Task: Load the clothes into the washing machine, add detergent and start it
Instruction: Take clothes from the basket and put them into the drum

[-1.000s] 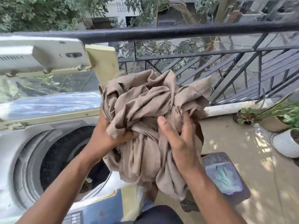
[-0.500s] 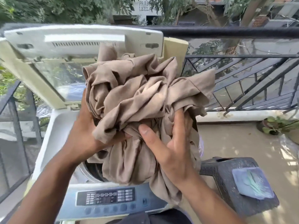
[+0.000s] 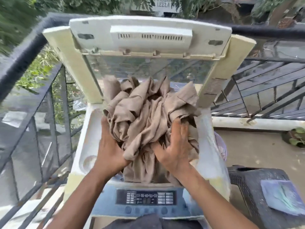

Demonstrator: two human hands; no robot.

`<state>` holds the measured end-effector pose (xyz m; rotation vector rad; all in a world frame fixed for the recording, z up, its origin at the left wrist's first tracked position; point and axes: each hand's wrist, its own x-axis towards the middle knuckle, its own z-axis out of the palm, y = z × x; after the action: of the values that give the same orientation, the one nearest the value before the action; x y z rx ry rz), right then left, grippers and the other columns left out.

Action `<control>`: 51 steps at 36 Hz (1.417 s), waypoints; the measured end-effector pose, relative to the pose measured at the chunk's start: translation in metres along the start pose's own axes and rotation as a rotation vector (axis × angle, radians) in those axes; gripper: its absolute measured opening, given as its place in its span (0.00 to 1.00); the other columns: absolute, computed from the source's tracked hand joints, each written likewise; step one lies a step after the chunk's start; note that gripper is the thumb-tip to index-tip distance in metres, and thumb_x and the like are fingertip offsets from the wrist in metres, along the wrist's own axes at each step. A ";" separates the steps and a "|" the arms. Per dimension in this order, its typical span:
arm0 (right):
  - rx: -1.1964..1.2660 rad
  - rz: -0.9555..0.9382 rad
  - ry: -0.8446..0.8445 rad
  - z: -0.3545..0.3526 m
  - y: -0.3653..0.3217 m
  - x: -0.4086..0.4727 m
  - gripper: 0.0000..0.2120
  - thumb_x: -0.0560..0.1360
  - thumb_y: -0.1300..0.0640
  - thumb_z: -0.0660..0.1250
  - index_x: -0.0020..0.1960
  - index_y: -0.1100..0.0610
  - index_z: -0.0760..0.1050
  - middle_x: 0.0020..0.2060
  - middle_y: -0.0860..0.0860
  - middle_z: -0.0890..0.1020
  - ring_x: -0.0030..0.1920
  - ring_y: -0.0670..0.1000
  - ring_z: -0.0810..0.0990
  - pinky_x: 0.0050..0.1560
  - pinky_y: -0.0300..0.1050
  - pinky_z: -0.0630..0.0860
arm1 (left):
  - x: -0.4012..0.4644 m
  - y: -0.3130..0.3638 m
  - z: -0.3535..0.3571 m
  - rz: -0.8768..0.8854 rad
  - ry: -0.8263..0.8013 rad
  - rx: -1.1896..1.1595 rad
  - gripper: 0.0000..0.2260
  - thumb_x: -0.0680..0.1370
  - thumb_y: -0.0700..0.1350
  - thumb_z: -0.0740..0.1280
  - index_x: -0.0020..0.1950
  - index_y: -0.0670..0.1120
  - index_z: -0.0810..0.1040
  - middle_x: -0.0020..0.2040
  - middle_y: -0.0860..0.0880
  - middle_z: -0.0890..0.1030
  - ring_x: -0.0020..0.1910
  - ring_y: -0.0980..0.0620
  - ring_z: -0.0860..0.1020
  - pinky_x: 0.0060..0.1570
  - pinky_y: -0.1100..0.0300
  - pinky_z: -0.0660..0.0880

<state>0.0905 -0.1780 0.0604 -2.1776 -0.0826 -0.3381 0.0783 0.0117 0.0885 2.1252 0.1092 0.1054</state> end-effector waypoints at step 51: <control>-0.007 0.401 -0.222 -0.064 0.069 -0.011 0.08 0.79 0.53 0.70 0.55 0.45 0.85 0.46 0.40 0.87 0.46 0.39 0.83 0.52 0.43 0.82 | 0.025 -0.006 0.088 0.034 -0.648 0.160 0.13 0.82 0.55 0.69 0.67 0.59 0.80 0.59 0.62 0.84 0.59 0.64 0.82 0.63 0.52 0.80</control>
<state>0.0791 -0.2699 0.0391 -2.1696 0.2299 0.1317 0.1134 -0.0563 0.0374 2.2166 -0.3097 -0.5861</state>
